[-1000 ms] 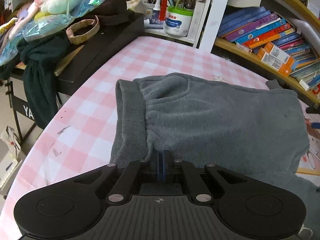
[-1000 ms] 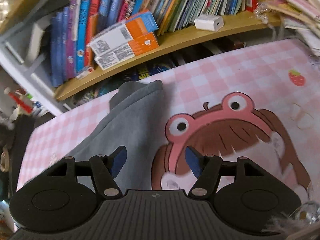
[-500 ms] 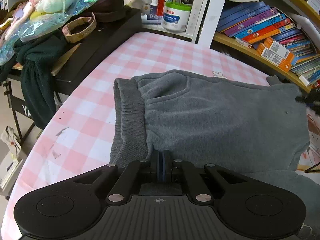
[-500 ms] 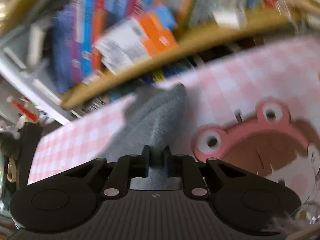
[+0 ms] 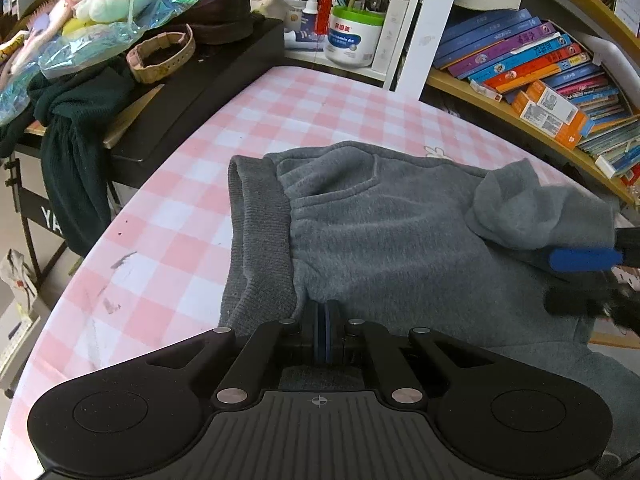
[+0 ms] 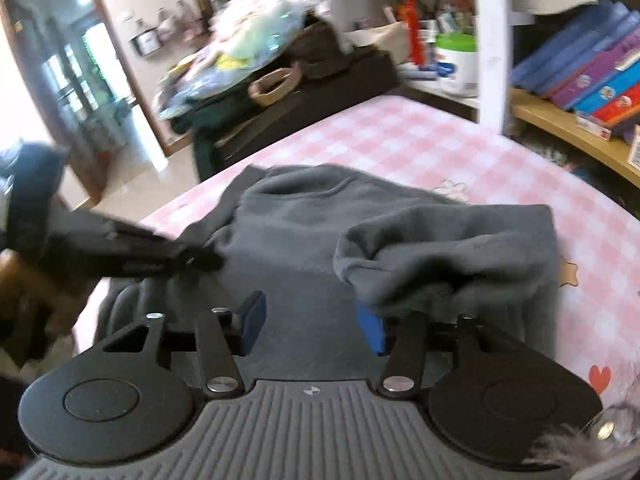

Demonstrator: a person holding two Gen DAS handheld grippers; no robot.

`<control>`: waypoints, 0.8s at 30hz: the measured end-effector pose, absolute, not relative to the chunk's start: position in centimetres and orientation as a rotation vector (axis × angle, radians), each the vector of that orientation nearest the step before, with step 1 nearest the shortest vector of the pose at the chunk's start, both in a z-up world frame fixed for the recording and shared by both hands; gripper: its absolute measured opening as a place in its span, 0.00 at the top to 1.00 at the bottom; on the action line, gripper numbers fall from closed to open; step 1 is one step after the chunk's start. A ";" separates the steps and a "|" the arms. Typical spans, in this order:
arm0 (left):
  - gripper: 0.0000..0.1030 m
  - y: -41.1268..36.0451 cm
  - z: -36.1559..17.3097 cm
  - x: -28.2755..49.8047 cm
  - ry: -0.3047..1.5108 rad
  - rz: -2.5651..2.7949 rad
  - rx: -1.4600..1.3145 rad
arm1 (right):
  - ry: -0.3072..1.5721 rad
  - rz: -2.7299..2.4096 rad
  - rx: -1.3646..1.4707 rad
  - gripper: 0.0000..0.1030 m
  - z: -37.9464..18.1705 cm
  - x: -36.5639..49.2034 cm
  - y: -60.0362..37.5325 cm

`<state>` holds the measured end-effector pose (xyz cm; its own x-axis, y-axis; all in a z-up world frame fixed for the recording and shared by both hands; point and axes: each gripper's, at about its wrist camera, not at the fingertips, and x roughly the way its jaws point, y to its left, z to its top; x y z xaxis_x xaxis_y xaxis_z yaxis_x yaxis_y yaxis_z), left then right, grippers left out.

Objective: Fold clothes

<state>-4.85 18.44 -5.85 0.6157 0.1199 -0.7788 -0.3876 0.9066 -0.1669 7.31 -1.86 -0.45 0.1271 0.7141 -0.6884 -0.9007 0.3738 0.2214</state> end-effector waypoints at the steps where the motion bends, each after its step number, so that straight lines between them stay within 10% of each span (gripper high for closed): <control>1: 0.95 18.4 -5.9 -4.8 0.862 0.298 -0.334 | 0.811 1.180 -0.268 0.45 0.0 7.4 -2.3; 17: 0.95 18.5 -5.9 -4.9 0.856 0.294 -0.331 | 0.884 0.749 0.039 0.31 -0.6 13.4 -10.3; 24: 0.95 18.4 -5.9 -4.8 0.855 0.302 -0.327 | 0.963 0.761 0.197 0.47 -0.9 13.9 -8.1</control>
